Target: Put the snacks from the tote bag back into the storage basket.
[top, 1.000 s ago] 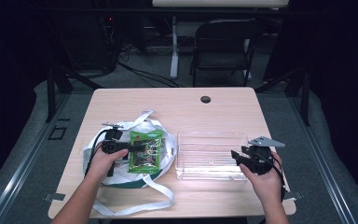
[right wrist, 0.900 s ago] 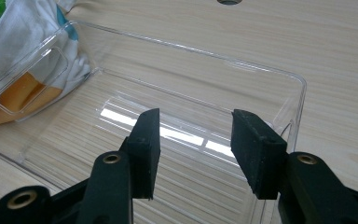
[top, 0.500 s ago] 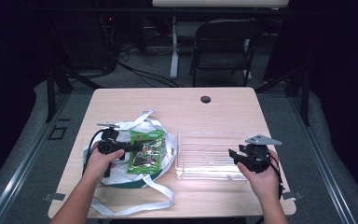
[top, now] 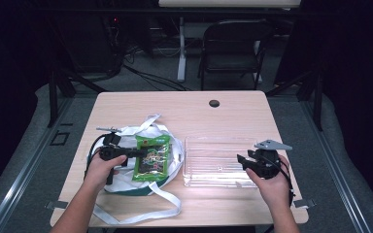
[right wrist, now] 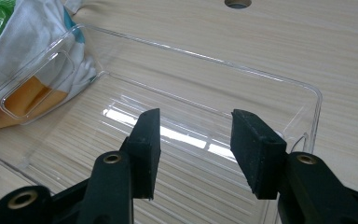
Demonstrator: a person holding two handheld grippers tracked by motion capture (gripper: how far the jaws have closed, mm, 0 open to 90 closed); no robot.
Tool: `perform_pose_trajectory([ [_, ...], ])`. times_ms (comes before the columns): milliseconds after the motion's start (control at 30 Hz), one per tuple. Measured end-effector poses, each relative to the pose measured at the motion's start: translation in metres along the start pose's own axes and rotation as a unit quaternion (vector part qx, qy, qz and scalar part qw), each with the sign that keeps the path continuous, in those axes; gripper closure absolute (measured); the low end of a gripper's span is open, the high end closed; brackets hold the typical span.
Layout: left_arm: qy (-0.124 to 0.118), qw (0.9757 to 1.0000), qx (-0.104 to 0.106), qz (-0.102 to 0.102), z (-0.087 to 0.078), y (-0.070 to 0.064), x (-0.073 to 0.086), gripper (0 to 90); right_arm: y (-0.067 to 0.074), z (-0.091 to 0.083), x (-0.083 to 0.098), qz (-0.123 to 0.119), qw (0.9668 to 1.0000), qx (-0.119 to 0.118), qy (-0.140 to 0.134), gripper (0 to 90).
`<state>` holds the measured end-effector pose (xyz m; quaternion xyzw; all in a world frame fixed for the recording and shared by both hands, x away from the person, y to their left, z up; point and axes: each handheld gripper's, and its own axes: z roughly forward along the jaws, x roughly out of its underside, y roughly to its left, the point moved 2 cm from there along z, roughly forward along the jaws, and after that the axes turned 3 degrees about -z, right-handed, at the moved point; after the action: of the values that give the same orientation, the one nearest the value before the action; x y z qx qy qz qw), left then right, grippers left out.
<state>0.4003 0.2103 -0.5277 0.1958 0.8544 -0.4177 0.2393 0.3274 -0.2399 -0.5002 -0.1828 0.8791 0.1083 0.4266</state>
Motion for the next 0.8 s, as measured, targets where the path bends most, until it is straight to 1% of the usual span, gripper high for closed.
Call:
perform_pose_trajectory([
  [100, 0.001, 1.0, 0.001, 0.0, 0.0, -0.001, 0.0, 71.0, 0.0, 0.001, 0.001, 0.0, 1.0, 0.001, 0.002, 53.4],
  [133, 0.002, 1.0, 0.0, 0.006, -0.001, -0.002, -0.001, 71.0, 0.0, 0.001, 0.001, -0.001, 1.0, 0.0, 0.003, 53.5],
  [267, 0.001, 0.9999, 0.001, 0.013, -0.002, -0.005, -0.001, 71.5, 0.0, 0.002, 0.001, -0.003, 1.0, 0.001, 0.004, 53.7],
  [367, 0.001, 0.9999, 0.001, 0.016, -0.002, -0.006, -0.002, 71.5, 0.001, 0.001, 0.001, -0.006, 1.0, 0.0, 0.0, 53.8],
  [400, 0.0, 0.9999, 0.001, 0.015, -0.002, -0.006, -0.002, 71.5, 0.002, 0.001, 0.0, -0.002, 1.0, 0.001, -0.002, 54.0],
  [467, 0.0, 0.9999, 0.001, 0.017, -0.003, -0.006, -0.002, 71.6, 0.002, 0.001, 0.0, -0.006, 1.0, 0.002, -0.007, 54.2],
  [667, -0.005, 0.9996, -0.008, 0.026, -0.007, -0.009, -0.003, 71.5, 0.003, 0.001, -0.001, -0.011, 0.9999, 0.001, -0.008, 54.2],
  [800, -0.011, 0.9994, -0.013, 0.032, -0.01, -0.01, -0.004, 71.6, 0.003, 0.0, -0.001, -0.015, 0.9998, 0.006, -0.009, 55.4],
])
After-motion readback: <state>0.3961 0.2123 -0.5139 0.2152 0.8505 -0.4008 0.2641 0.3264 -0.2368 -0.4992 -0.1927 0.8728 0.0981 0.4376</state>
